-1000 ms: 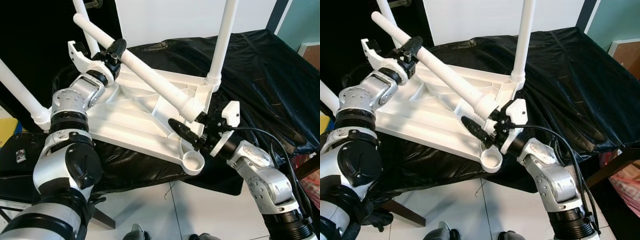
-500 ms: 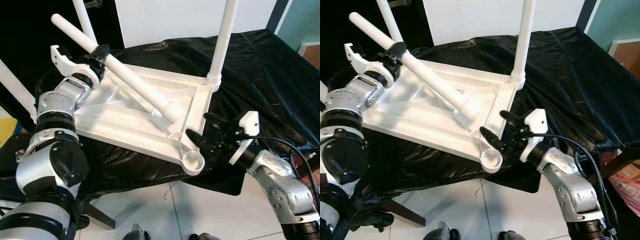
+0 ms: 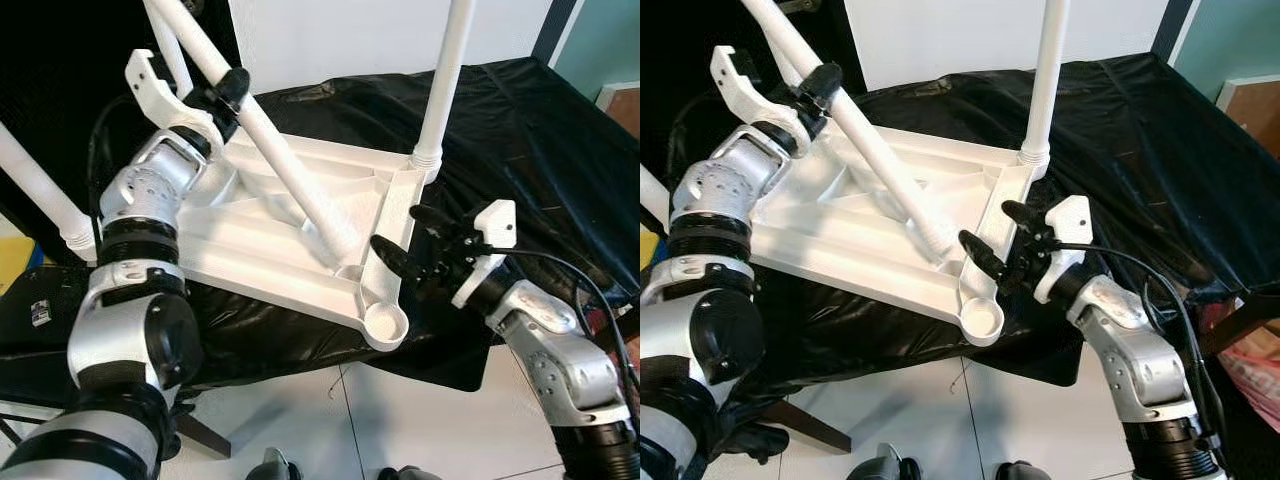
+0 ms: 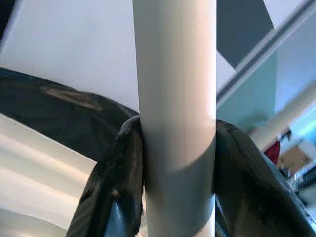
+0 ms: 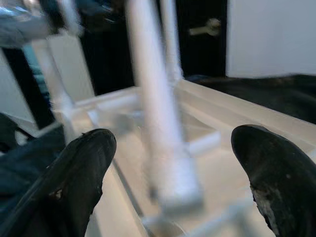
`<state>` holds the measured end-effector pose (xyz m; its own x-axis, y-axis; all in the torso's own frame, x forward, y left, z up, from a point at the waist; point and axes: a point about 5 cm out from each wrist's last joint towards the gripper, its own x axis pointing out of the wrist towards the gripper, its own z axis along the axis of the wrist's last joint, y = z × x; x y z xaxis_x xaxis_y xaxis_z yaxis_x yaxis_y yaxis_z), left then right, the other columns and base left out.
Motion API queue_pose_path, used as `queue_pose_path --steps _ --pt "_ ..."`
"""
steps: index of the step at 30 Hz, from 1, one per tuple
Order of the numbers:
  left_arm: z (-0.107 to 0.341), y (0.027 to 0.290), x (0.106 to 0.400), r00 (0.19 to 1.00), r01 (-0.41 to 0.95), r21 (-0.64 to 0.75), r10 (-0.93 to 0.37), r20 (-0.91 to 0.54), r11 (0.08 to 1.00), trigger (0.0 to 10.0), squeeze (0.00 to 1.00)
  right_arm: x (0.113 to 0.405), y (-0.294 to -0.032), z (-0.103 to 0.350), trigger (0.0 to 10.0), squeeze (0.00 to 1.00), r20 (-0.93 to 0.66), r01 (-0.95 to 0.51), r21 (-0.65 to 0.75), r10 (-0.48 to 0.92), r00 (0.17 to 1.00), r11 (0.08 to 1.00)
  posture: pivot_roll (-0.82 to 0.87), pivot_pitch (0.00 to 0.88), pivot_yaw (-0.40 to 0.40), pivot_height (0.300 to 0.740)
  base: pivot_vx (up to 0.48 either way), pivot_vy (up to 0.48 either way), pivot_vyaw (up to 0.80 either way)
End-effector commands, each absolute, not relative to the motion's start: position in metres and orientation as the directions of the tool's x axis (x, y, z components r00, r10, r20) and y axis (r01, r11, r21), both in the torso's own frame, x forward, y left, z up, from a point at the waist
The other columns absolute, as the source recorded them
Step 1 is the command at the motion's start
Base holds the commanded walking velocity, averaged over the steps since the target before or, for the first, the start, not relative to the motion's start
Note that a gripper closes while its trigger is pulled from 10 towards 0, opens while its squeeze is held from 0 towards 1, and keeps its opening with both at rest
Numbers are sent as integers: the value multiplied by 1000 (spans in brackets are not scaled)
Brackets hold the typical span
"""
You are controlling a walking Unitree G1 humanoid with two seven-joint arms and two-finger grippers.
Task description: Building children table
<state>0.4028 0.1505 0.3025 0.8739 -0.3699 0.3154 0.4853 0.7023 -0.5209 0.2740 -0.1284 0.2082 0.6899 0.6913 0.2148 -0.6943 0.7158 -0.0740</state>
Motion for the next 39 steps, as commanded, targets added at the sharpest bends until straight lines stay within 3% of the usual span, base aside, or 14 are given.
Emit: queue_pose_path --steps 1,9,14,26,39 --pt "312 145 397 806 587 -431 -446 389 685 10000 0 275 -123 206 10000 0 199 -707 -66 703 683 705 -28 74 43 740 0 0 0" --pt "319 106 376 738 654 -250 -530 416 714 10000 0 298 -104 208 10000 0 152 -665 -112 674 723 738 -2 66 21 740 0 0 0" --pt "321 94 367 719 668 -200 -552 422 717 10000 0 305 -98 209 10000 0 143 -645 -136 659 738 752 6 67 17 740 0 0 0" --pt "332 51 329 600 749 -42 -651 465 661 10000 0 325 -73 206 10000 0 80 -624 -150 639 765 767 30 72 5 740 0 0 0" --pt "333 38 314 568 767 -12 -671 477 641 10000 0 334 -60 202 10000 0 40 -620 -138 630 775 772 37 78 -2 740 0 0 0"
